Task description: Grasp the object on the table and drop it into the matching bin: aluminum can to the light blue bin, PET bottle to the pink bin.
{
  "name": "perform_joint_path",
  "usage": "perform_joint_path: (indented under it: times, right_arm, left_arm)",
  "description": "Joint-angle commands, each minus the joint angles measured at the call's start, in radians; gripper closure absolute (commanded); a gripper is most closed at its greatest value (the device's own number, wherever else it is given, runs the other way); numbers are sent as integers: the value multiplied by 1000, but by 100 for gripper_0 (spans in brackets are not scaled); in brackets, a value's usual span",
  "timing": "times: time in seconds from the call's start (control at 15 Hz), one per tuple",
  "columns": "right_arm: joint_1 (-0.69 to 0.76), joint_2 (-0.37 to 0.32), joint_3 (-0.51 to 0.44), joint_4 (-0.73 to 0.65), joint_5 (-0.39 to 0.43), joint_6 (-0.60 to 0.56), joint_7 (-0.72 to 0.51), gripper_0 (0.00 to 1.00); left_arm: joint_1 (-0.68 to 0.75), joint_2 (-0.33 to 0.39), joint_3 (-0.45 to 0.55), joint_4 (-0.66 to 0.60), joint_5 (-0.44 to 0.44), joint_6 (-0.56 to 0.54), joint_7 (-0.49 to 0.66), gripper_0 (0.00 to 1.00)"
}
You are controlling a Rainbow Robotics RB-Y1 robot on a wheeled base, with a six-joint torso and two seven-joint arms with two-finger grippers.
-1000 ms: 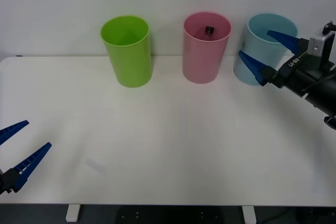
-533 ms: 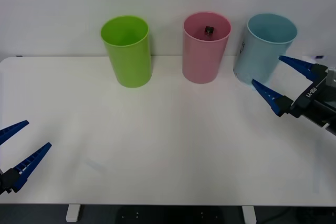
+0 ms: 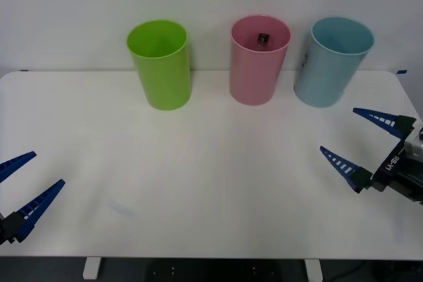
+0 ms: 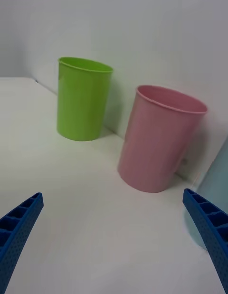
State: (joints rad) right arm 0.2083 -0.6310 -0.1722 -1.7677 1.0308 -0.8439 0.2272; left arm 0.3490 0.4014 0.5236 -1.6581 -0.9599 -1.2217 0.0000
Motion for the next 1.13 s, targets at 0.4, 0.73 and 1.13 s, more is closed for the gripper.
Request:
perform_joint_path:
  times: [0.4, 0.73, 1.13]
  right_arm:
    - [86, 14, -12, 1, -52, -158, -23, 0]
    - [155, 82, -10, 1, -37, -179, -48, 0]
    - [157, 91, -10, 1, -23, -181, -48, 0]
  left_arm:
    - [0, 0, 0, 0, 0, 0, 0, 0]
    - [0, 0, 0, 0, 0, 0, 0, 0]
    - [0, 0, 0, 0, 0, 0, 0, 0]
